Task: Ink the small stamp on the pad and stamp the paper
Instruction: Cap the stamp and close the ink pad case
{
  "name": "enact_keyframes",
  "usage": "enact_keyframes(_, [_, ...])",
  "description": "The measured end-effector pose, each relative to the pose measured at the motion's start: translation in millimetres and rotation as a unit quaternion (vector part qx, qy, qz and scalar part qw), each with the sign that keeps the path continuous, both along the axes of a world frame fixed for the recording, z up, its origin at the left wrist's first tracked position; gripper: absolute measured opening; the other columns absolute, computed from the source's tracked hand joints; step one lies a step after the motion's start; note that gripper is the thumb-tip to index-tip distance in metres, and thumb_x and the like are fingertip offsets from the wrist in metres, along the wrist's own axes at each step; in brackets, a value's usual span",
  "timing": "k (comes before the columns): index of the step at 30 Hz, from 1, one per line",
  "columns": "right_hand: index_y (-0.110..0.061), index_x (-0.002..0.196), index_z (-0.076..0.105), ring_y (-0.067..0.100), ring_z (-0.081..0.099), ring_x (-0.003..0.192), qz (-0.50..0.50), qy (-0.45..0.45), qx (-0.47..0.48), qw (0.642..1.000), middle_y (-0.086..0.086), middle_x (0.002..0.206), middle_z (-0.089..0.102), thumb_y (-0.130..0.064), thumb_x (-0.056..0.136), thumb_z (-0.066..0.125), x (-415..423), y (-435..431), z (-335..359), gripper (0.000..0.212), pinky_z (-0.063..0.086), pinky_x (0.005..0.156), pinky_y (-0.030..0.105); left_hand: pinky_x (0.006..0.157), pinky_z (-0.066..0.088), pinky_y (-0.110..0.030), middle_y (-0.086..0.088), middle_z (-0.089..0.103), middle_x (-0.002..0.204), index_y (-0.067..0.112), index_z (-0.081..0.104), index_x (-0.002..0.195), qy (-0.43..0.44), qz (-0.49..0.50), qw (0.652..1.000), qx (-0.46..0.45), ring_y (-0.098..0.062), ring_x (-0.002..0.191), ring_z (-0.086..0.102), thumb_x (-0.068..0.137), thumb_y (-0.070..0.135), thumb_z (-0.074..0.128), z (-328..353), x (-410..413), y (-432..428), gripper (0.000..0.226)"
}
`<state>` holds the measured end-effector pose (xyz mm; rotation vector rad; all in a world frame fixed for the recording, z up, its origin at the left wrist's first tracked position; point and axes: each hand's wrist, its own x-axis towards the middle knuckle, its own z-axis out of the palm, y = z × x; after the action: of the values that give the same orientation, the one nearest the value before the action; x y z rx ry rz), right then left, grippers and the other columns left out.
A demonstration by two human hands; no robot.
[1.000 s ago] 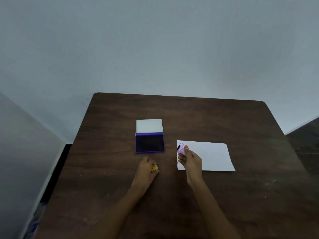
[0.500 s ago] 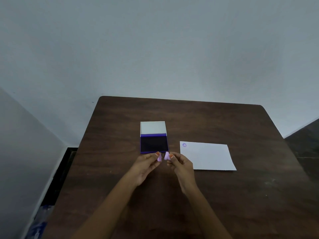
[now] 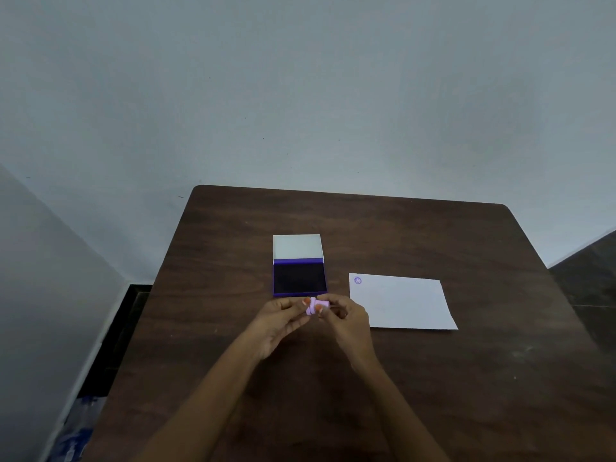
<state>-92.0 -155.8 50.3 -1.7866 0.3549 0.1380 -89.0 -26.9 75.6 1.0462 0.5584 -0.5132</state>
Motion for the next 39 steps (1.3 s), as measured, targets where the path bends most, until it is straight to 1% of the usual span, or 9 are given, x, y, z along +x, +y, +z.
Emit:
enact_keyframes(3, [-0.032, 0.057, 0.056, 0.002, 0.055, 0.060, -0.001, 0.014, -0.029, 0.999, -0.023, 0.061, 0.053, -0.032, 0.070, 0.077, 2, 2, -4, 0.025, 0.037, 0.049, 0.004, 0.077, 0.054, -0.029, -0.016, 0.066, 0.103, 0.003, 0.064, 0.098, 0.010, -0.001, 1.000, 0.001, -0.022, 0.096, 0.064, 0.082, 0.003, 0.058, 0, 2, 1, 0.017])
enact_keyframes(7, [-0.027, 0.079, 0.063, 0.001, 0.052, 0.064, 0.061, -0.009, -0.061, 0.996, -0.010, 0.076, 0.058, -0.018, 0.079, 0.069, 13, 0, -8, 0.011, 0.041, 0.069, 0.014, 0.080, 0.053, -0.030, -0.017, 0.066, 0.104, 0.002, 0.063, 0.100, 0.002, -0.017, 0.999, 0.028, -0.025, 0.098, 0.063, 0.080, 0.004, 0.061, -1, 5, 1, 0.020])
enact_keyframes(11, [-0.021, 0.080, 0.058, 0.005, 0.048, 0.065, -0.123, 0.061, -0.033, 0.990, -0.007, 0.074, 0.053, -0.020, 0.071, 0.076, 11, 13, -13, 0.020, 0.047, 0.079, 0.031, 0.083, 0.053, -0.030, -0.016, 0.067, 0.100, 0.008, 0.067, 0.089, -0.022, -0.029, 0.997, 0.064, -0.024, 0.095, 0.065, 0.078, 0.005, 0.063, -2, 7, -1, 0.012])
enact_keyframes(14, [-0.031, 0.065, 0.054, 0.004, 0.052, 0.066, -0.053, 0.030, -0.033, 0.998, -0.017, 0.069, 0.053, -0.027, 0.069, 0.078, 9, 8, -17, 0.025, 0.046, 0.071, 0.023, 0.090, 0.051, -0.034, -0.014, 0.068, 0.103, 0.011, 0.068, 0.087, -0.034, -0.030, 0.996, 0.071, -0.025, 0.099, 0.064, 0.076, 0.005, 0.064, -2, 9, -3, 0.013])
enact_keyframes(18, [-0.026, 0.081, 0.065, 0.003, 0.056, 0.070, 0.010, 0.033, -0.036, 0.999, -0.014, 0.072, 0.060, -0.034, 0.069, 0.077, 18, -7, -17, 0.018, 0.042, 0.061, 0.013, 0.080, 0.055, -0.026, -0.011, 0.069, 0.101, 0.009, 0.068, 0.094, -0.046, -0.024, 0.997, 0.049, -0.020, 0.096, 0.066, 0.079, 0.005, 0.063, -7, 9, -8, 0.017])
enact_keyframes(23, [-0.010, 0.092, 0.067, 0.015, 0.062, 0.081, -0.048, 0.033, -0.049, 0.997, 0.006, 0.090, 0.068, -0.031, 0.080, 0.068, 20, 6, -25, 0.025, 0.051, 0.077, 0.024, 0.077, 0.051, -0.023, -0.005, 0.064, 0.097, 0.011, 0.063, 0.101, -0.018, -0.052, 0.984, 0.172, -0.015, 0.092, 0.061, 0.089, 0.011, 0.053, -19, 13, -9, 0.016])
enact_keyframes(26, [-0.009, 0.100, 0.065, 0.012, 0.058, 0.086, 0.082, 0.000, -0.139, 0.987, 0.006, 0.102, 0.065, -0.029, 0.085, 0.061, 24, 5, -35, 0.025, 0.040, 0.070, 0.010, 0.078, 0.049, -0.027, -0.001, 0.061, 0.091, 0.013, 0.060, 0.101, -0.026, -0.006, 0.962, 0.273, -0.016, 0.089, 0.059, 0.090, 0.011, 0.050, -29, 18, -3, 0.016])
enact_keyframes(33, [-0.008, 0.104, 0.062, 0.015, 0.058, 0.098, 0.189, -0.007, -0.212, 0.959, 0.010, 0.113, 0.063, -0.024, 0.091, 0.051, 29, 12, -45, 0.024, 0.040, 0.083, 0.019, 0.070, 0.049, -0.023, 0.002, 0.063, 0.082, 0.015, 0.062, 0.095, -0.030, 0.043, 0.940, 0.337, -0.013, 0.081, 0.060, 0.090, 0.010, 0.049, -44, 25, 25, 0.014])
enact_keyframes(39, [-0.010, 0.102, 0.064, 0.007, 0.050, 0.086, 0.224, 0.030, -0.211, 0.951, 0.002, 0.104, 0.059, -0.021, 0.074, 0.073, 39, -1, -42, 0.032, 0.038, 0.078, 0.017, 0.071, 0.050, -0.025, -0.001, 0.064, 0.088, 0.012, 0.060, 0.101, -0.023, 0.052, 0.932, 0.359, -0.014, 0.084, 0.060, 0.091, 0.011, 0.048, -52, 41, 42, 0.016])
